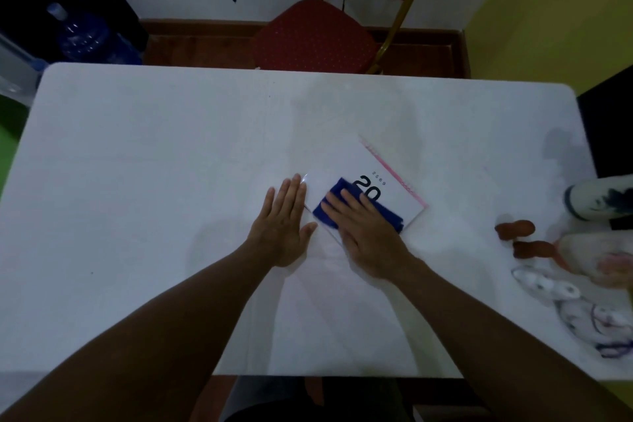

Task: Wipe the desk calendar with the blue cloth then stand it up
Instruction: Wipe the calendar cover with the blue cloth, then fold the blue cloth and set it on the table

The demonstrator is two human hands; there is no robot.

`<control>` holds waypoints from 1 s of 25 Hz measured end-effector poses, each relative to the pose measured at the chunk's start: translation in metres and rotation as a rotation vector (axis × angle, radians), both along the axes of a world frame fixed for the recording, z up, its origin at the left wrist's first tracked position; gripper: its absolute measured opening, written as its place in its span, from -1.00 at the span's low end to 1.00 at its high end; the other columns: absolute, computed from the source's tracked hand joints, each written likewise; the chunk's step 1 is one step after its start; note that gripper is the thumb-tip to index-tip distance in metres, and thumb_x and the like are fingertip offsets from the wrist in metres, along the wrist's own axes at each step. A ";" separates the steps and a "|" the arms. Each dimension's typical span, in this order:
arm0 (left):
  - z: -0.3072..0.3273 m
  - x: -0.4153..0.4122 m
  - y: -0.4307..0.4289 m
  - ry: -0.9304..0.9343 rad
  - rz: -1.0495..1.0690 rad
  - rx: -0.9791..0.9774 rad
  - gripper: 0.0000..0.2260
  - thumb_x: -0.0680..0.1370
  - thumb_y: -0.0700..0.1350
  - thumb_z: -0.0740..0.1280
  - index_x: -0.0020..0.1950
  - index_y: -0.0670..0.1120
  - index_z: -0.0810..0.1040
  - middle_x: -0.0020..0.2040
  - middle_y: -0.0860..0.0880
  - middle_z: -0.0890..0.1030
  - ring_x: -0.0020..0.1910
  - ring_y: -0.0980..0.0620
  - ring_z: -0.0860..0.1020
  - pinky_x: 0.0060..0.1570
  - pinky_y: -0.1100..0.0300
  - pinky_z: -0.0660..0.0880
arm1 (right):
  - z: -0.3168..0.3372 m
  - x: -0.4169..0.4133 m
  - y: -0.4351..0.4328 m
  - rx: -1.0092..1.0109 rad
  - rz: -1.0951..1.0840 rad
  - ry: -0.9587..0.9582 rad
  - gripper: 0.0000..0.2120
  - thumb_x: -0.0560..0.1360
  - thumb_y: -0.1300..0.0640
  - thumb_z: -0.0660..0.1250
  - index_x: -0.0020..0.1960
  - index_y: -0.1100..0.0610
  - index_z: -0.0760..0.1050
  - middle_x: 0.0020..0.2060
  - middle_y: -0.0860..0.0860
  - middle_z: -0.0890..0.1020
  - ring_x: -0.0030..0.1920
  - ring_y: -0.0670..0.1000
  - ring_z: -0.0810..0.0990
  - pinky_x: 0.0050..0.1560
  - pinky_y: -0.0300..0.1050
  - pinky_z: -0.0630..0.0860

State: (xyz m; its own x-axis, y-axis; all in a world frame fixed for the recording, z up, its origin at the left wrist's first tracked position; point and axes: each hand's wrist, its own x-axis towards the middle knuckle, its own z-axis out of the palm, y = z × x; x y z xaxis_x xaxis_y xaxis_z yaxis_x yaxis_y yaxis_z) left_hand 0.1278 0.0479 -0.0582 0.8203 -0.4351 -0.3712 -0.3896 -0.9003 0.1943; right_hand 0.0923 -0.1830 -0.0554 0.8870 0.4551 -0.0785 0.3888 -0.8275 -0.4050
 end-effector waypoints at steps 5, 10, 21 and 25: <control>0.014 -0.007 -0.008 -0.045 0.040 0.111 -0.28 0.65 0.26 -0.15 0.61 -0.17 -0.32 0.62 -0.18 -0.33 0.62 -0.14 -0.29 0.60 -0.17 -0.15 | 0.013 -0.065 -0.014 0.010 0.162 0.029 -0.47 0.66 0.15 0.18 0.62 0.07 0.23 0.62 -0.01 0.23 0.64 0.02 0.07 0.61 0.12 0.11; 0.037 -0.039 -0.037 -0.167 -0.164 -0.117 -0.42 0.69 0.02 0.05 0.65 -0.14 -0.05 0.66 -0.19 -0.05 0.64 -0.16 -0.08 0.60 -0.16 0.01 | 0.032 -0.078 -0.034 0.249 -0.143 -0.004 -0.43 0.58 0.24 0.31 0.57 0.15 0.31 0.61 0.05 0.24 0.62 0.02 0.15 0.59 0.01 0.17; 0.055 -0.052 -0.079 -0.158 -0.173 -0.113 -0.71 0.58 -0.04 0.39 0.28 -0.10 0.57 0.15 -0.10 0.56 0.13 -0.06 0.48 0.22 0.07 0.41 | 0.032 -0.075 -0.045 0.013 -0.592 0.257 -0.77 0.48 -0.08 0.45 0.06 0.01 0.57 0.00 -0.02 0.62 0.07 0.07 0.52 0.04 -0.04 0.35; 0.072 -0.055 -0.073 -0.078 -0.180 -0.164 -0.82 0.65 -0.05 0.28 0.16 -0.10 0.58 0.10 -0.08 0.56 0.01 -0.01 0.48 -0.02 0.13 0.45 | 0.055 -0.072 -0.052 0.160 -0.511 0.344 -0.92 0.53 0.14 0.42 -0.05 0.03 0.53 -0.04 0.03 0.62 0.02 0.08 0.58 -0.02 -0.09 0.53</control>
State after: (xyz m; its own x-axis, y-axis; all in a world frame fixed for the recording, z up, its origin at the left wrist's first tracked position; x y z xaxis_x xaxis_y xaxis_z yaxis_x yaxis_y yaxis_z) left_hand 0.0731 -0.0252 0.0138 0.7478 -0.6257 -0.2220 -0.5601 -0.7741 0.2950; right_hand 0.0200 -0.2345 -0.0003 0.9316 0.0104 -0.3633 -0.2136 -0.7930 -0.5705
